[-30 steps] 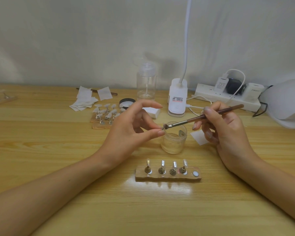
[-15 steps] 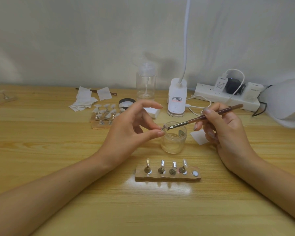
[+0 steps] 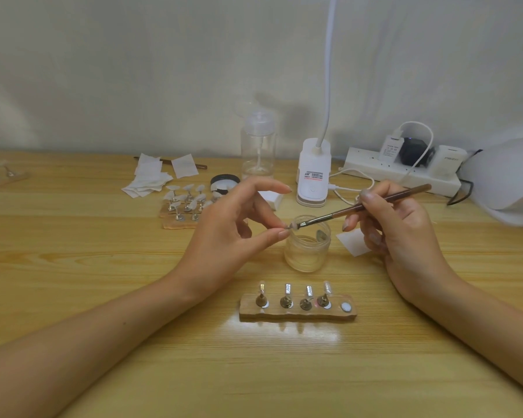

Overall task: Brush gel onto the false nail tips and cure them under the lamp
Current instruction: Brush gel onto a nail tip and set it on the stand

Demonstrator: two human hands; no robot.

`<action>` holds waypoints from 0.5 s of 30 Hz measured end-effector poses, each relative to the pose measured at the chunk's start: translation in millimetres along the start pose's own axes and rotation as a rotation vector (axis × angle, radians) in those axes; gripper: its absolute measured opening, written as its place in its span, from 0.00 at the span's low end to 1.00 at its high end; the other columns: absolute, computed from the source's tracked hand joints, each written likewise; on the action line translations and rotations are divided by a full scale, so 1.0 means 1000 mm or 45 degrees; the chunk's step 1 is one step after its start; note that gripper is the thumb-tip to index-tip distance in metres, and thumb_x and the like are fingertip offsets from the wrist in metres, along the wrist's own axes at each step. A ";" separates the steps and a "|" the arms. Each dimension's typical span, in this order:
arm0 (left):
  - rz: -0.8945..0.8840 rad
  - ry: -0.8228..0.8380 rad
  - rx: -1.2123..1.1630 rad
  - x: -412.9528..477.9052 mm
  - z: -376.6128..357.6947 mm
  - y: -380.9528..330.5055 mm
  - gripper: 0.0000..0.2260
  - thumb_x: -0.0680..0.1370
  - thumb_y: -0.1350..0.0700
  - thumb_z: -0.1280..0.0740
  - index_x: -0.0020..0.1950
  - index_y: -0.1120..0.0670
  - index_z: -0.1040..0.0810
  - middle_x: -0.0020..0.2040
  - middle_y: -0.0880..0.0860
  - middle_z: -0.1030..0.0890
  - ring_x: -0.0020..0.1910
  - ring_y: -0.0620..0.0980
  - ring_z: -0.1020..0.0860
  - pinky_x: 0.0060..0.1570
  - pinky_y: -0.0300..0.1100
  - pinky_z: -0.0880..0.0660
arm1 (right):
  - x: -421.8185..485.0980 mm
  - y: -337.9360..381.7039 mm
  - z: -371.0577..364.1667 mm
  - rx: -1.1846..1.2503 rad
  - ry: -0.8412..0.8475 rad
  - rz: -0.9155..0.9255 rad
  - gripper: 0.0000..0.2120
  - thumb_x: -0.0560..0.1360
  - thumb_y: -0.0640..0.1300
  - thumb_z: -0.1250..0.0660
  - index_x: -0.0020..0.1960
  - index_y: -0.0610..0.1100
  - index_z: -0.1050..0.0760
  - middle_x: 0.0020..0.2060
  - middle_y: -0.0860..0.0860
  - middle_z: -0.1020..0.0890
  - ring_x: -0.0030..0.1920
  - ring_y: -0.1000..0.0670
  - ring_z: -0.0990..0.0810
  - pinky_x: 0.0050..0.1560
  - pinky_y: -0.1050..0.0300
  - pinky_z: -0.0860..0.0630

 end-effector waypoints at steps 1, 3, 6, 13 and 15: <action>-0.004 -0.003 0.005 0.000 0.000 -0.001 0.19 0.75 0.60 0.24 0.63 0.47 0.23 0.40 0.45 0.17 0.45 0.47 0.17 0.34 0.43 0.26 | 0.000 0.000 0.001 0.000 -0.007 -0.001 0.10 0.72 0.51 0.34 0.42 0.46 0.32 0.30 0.47 0.18 0.24 0.54 0.37 0.24 0.63 0.42; -0.011 -0.008 0.016 0.000 0.000 -0.001 0.20 0.75 0.61 0.25 0.63 0.46 0.23 0.41 0.45 0.17 0.46 0.50 0.17 0.34 0.48 0.27 | 0.000 0.001 0.002 0.022 -0.006 0.016 0.10 0.73 0.51 0.34 0.41 0.46 0.32 0.30 0.47 0.18 0.24 0.54 0.37 0.25 0.62 0.42; -0.016 -0.010 0.022 0.000 0.000 -0.002 0.19 0.75 0.61 0.25 0.63 0.46 0.23 0.41 0.46 0.16 0.47 0.52 0.17 0.33 0.50 0.27 | 0.000 0.004 0.001 0.070 0.040 0.060 0.10 0.74 0.50 0.35 0.40 0.47 0.31 0.31 0.47 0.18 0.25 0.55 0.36 0.25 0.63 0.42; -0.025 -0.008 0.031 0.000 0.000 -0.002 0.19 0.75 0.63 0.25 0.62 0.47 0.24 0.41 0.46 0.16 0.48 0.51 0.17 0.33 0.46 0.28 | 0.000 0.000 -0.001 0.022 0.022 0.020 0.11 0.72 0.51 0.34 0.41 0.46 0.32 0.30 0.47 0.18 0.24 0.54 0.38 0.24 0.62 0.43; -0.031 -0.010 0.040 0.000 0.000 -0.003 0.19 0.75 0.63 0.25 0.62 0.47 0.24 0.41 0.46 0.16 0.48 0.50 0.18 0.33 0.45 0.28 | 0.000 0.001 0.001 0.032 0.010 0.025 0.10 0.73 0.51 0.34 0.41 0.46 0.32 0.30 0.47 0.18 0.24 0.54 0.38 0.24 0.63 0.42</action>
Point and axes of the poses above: each hand's wrist, its own x-axis towards the middle knuckle, its own z-axis out of the back of the hand, y = z × x, the point moved 6 cm from there along x, towards the middle knuckle
